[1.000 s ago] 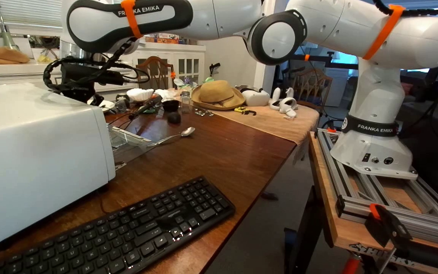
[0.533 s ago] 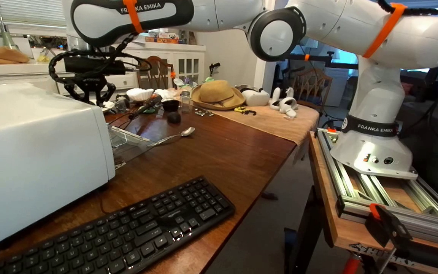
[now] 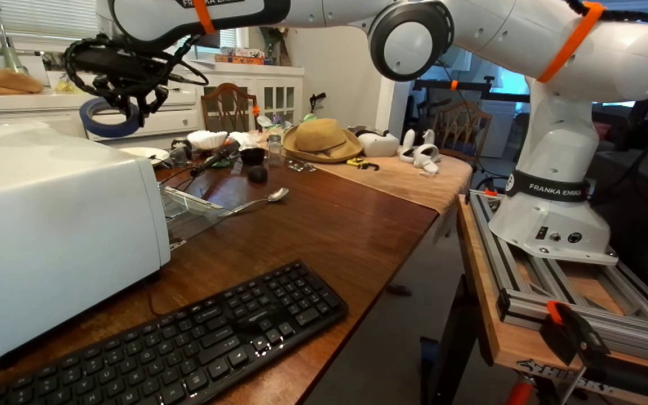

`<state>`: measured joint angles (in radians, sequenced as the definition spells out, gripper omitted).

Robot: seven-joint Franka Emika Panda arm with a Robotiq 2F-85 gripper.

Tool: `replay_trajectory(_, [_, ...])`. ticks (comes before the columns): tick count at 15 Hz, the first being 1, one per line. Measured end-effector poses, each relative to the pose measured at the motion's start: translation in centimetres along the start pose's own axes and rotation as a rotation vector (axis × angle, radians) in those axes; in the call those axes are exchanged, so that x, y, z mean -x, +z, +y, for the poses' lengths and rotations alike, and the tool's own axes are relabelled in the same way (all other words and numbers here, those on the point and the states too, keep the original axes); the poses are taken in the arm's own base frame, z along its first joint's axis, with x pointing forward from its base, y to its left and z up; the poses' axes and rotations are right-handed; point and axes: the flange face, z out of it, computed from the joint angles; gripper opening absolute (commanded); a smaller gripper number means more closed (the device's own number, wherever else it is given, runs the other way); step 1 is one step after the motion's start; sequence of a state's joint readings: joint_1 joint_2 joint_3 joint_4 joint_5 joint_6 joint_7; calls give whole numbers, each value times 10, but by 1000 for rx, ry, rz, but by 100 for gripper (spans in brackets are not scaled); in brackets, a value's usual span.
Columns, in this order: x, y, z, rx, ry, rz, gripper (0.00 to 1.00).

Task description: Use the silver spoon to pull out the oven rack then put the blue masking tape on top of the oven.

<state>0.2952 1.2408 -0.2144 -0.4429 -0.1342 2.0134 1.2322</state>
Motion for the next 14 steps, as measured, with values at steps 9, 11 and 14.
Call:
replay_trajectory(9, [-11,-89,-46,-461,-105,98,6])
replay_trajectory(11, [-1,-105,-53,-521,-182,43,6])
replay_trajectory(14, [18,-118,-59,-509,-286,-56,6])
